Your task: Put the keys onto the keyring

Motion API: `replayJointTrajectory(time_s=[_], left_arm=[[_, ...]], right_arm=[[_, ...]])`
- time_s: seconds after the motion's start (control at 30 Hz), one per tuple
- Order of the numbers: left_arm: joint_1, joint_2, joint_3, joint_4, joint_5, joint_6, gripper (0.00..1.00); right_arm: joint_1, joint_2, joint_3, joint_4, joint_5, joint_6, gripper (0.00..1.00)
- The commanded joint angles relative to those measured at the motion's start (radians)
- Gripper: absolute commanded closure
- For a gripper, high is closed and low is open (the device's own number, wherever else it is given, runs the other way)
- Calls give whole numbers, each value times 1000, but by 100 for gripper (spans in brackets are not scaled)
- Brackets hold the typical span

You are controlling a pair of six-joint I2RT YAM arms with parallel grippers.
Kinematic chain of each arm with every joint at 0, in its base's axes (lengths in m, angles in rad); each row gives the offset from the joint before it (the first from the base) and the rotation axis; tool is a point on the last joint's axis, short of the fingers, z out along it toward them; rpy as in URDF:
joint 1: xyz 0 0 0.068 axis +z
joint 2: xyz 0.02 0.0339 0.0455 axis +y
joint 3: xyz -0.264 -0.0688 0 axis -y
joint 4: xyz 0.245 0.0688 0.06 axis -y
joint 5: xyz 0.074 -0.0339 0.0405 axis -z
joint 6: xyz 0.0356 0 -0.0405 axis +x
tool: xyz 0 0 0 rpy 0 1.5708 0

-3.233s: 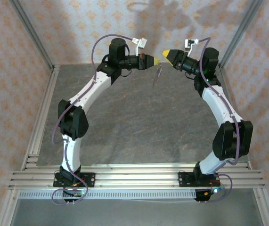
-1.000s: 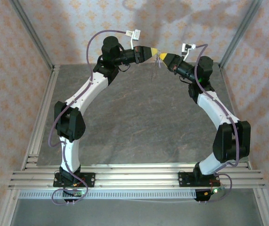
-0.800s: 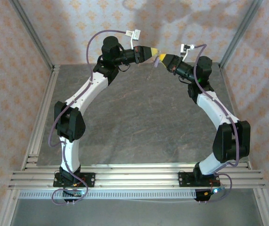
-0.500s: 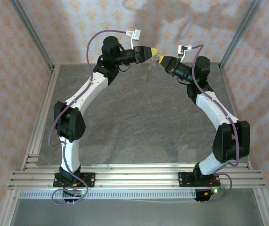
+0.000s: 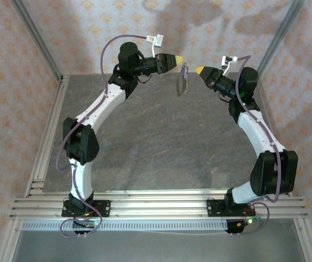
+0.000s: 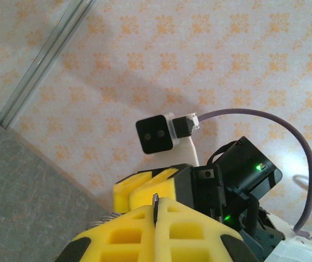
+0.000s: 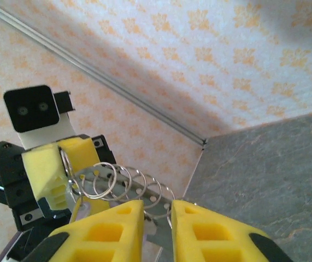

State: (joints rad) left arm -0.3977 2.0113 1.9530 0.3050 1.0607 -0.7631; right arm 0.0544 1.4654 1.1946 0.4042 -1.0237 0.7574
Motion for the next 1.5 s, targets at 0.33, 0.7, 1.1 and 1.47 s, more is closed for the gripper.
replayJointTrajectory(time_s=[0.33,0.7,1.1,1.47], left_arm=[[-1,-48,5,71,-2,-20,100],[-4,-49,6,65,-2,-19,100],[-6,-45,9,62,-2,-15,100],[-9,-39,20,56,-5,-16,100]], right_arm=[[71,22,122,126,42,82,63],[103,83,172,170,60,106,65],[116,94,178,180,59,111,74],[129,92,165,188,43,109,79]])
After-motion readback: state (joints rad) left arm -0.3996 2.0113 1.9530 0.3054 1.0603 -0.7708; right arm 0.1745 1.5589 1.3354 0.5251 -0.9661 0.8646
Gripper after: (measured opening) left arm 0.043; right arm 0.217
